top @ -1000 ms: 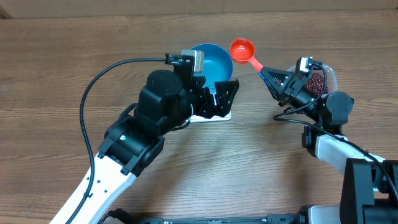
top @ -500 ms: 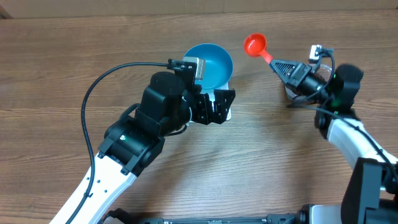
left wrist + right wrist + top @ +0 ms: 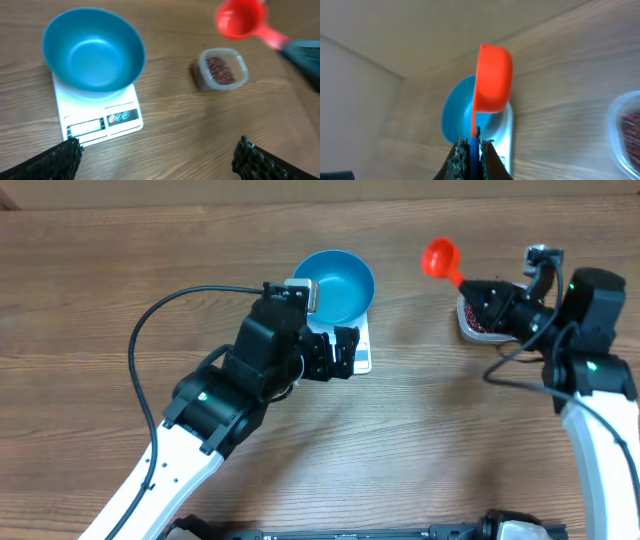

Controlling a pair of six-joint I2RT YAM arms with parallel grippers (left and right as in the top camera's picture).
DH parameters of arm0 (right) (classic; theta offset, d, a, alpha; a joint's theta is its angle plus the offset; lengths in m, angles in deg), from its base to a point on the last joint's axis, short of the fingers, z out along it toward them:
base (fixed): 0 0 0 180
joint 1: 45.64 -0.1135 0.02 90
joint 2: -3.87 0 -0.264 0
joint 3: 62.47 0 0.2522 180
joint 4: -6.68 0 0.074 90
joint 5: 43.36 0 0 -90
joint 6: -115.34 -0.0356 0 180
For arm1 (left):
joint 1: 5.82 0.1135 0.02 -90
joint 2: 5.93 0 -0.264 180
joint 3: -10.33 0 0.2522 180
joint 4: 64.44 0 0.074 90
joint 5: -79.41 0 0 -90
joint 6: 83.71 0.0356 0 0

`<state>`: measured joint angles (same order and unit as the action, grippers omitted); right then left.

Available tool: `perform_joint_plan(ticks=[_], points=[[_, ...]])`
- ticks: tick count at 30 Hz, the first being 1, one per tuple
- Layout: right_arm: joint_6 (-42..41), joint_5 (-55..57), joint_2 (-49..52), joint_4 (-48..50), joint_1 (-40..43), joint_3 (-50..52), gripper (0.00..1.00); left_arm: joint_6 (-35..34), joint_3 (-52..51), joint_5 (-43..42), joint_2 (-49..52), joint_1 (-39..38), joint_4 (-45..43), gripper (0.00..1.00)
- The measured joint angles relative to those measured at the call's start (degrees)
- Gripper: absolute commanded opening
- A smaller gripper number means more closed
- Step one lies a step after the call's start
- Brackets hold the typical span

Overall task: Scoop item into bowl and weigh 150g on scale
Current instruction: 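Move the scoop with the right gripper over the bean tub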

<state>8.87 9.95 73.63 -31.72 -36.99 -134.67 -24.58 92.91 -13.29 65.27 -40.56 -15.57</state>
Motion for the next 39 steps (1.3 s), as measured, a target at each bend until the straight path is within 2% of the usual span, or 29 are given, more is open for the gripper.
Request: perform_joint_plan(ticks=[3,7,9,10,11,12,13,14,23,32,39], points=[[3.5,6.2,-5.2,-6.6,0.0,-0.2,0.04,1.3,0.0,0.7,2.2,-0.1,0.6,0.89],[5.7,13.8,-10.0,-13.0,0.0,-0.2,0.04,4.3,0.0,1.8,5.7,-1.4,1.1,0.87],[6.2,16.3,-11.5,-15.6,0.0,-0.2,0.04,5.4,0.0,3.0,7.4,-3.0,1.2,0.84],[6.4,17.1,-11.9,-16.5,0.0,-0.2,0.04,5.8,0.0,4.1,8.2,-3.8,1.4,0.77],[6.5,17.9,-12.2,-17.6,0.0,-0.3,0.04,6.1,0.0,5.2,8.9,-4.5,1.6,0.61],[6.7,18.6,-12.2,-18.9,0.0,-0.3,0.04,6.5,0.0,6.6,9.8,-5.3,2.0,0.28],[6.9,19.1,-12.2,-19.5,0.0,-0.3,0.04,6.9,0.0,8.9,11.4,-6.4,2.5,0.11],[6.9,19.2,-12.1,-20.1,0.0,-0.3,0.04,6.9,0.0,9.8,12.2,-6.8,2.6,0.04],[7.3,20.3,-11.6,-21.9,0.0,-0.3,0.04,7.5,0.0,15.6,23.9,-7.9,0.9,0.04],[7.3,20.4,-11.6,-21.9,0.0,-0.3,0.04,15.5,0.0,16.3,32.4,-7.9,-7.4,0.04],[7.3,20.4,-11.6,-21.9,0.0,-0.3,0.04,17.7,-0.1,18.9,35.5,-7.9,-12.5,0.04]])
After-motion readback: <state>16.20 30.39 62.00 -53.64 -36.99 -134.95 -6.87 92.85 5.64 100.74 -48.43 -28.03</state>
